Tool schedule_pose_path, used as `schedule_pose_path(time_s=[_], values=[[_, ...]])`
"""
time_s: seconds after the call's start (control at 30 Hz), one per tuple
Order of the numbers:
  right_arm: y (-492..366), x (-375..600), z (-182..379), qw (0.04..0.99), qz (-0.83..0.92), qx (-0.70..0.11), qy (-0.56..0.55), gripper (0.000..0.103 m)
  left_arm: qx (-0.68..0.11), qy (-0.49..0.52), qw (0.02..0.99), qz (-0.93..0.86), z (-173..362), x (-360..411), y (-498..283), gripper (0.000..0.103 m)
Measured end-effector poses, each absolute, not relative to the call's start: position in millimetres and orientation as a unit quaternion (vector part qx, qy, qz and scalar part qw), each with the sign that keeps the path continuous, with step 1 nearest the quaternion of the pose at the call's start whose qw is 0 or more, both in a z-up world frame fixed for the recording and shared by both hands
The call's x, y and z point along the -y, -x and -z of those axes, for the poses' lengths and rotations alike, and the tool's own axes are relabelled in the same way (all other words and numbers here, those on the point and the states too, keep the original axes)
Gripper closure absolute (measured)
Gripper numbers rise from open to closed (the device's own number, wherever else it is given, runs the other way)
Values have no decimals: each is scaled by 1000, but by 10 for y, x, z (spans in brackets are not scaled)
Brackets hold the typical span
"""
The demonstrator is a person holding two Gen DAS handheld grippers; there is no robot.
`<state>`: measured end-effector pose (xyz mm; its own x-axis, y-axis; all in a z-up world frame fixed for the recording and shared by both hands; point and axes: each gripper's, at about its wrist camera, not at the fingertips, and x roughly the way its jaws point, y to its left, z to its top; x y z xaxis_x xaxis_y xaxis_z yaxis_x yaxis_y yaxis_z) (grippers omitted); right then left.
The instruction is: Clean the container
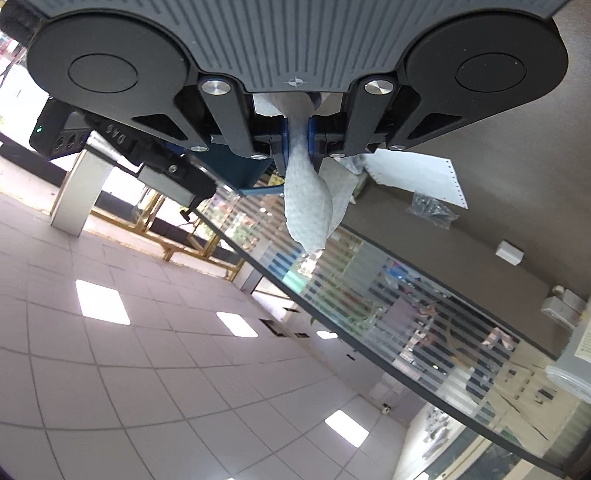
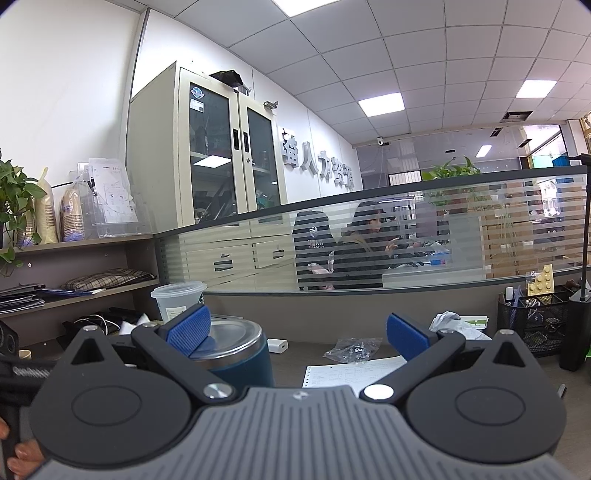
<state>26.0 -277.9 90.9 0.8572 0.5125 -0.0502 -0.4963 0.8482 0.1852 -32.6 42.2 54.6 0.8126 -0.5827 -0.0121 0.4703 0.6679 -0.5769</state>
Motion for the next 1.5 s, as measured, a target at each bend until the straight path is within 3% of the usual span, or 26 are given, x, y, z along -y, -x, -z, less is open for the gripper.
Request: schedule_pose_path(time_s=[0.1,0.43,1.5], values=[[-257,2792,-898,960,-263,-49,-84,0,-90,320,892,308,-526,-516,305,90],[-236,2802,-885,961,-262,-47,-79,0,-179,355,868,297,-179,-270,-111,90],[-184,2751,-891,960,-261,-48,-83,0,-207,308,893,253,-44,-109,-129,90]])
